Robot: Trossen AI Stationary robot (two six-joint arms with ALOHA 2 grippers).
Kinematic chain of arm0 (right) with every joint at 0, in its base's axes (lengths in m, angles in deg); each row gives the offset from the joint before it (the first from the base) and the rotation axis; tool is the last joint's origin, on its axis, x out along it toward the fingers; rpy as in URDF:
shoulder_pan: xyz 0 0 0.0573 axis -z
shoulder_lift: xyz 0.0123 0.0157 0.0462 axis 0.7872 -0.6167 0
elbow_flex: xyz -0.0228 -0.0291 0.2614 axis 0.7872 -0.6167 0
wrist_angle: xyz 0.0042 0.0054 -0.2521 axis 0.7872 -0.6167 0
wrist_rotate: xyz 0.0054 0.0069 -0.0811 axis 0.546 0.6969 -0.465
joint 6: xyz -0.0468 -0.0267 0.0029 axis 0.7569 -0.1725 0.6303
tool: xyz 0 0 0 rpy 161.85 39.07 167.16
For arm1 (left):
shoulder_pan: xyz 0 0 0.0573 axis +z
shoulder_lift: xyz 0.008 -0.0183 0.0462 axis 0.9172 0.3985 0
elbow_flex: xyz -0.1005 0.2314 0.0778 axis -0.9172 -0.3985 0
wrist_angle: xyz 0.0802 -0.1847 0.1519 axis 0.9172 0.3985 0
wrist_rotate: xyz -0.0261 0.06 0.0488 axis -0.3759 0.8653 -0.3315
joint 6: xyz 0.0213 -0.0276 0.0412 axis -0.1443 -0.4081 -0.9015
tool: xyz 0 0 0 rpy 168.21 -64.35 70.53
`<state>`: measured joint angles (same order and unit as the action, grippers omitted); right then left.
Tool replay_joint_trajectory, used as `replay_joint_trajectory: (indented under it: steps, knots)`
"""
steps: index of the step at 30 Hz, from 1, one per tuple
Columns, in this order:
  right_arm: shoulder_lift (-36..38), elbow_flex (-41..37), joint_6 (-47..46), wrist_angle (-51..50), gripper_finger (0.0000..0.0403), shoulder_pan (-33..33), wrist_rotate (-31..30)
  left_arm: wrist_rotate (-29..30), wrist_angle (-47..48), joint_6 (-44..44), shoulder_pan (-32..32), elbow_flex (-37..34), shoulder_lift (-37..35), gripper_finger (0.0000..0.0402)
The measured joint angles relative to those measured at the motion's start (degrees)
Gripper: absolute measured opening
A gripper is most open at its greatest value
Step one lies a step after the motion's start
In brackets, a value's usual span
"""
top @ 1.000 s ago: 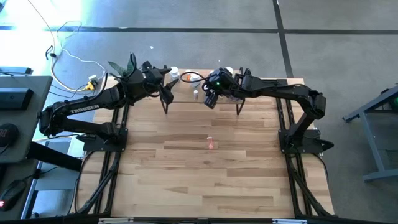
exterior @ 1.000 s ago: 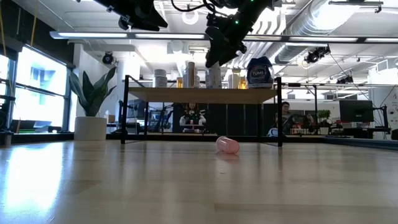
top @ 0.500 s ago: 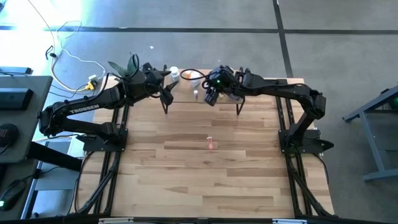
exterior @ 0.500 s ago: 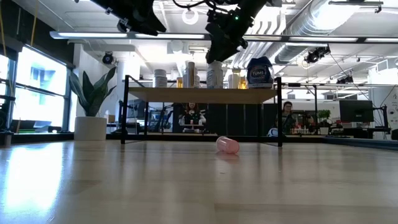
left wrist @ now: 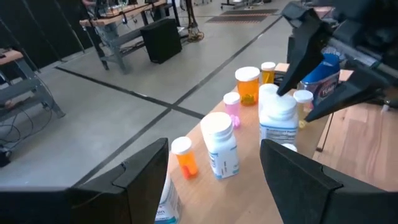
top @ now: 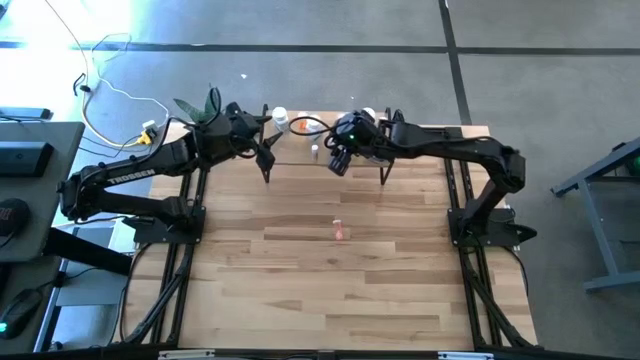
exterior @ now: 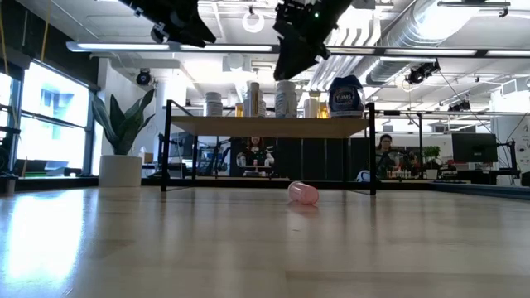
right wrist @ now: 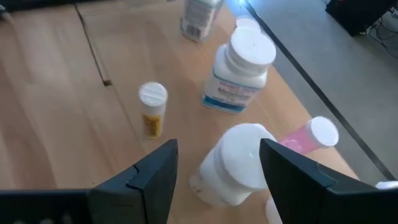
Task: Pick and place medicine bottles onto shelf by color
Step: Put the pink pill bottle on the shelf
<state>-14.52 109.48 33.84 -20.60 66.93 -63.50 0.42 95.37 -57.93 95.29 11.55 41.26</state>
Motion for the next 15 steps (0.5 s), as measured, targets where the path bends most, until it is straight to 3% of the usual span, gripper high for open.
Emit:
replay_joint_trajectory:
  steps: [15]
  knots:
    - [7.15,0.07,-15.77,2.49,0.0218,-8.36,0.79,-0.46,0.17,-4.67,-0.02,0.0,-2.45,0.0243]
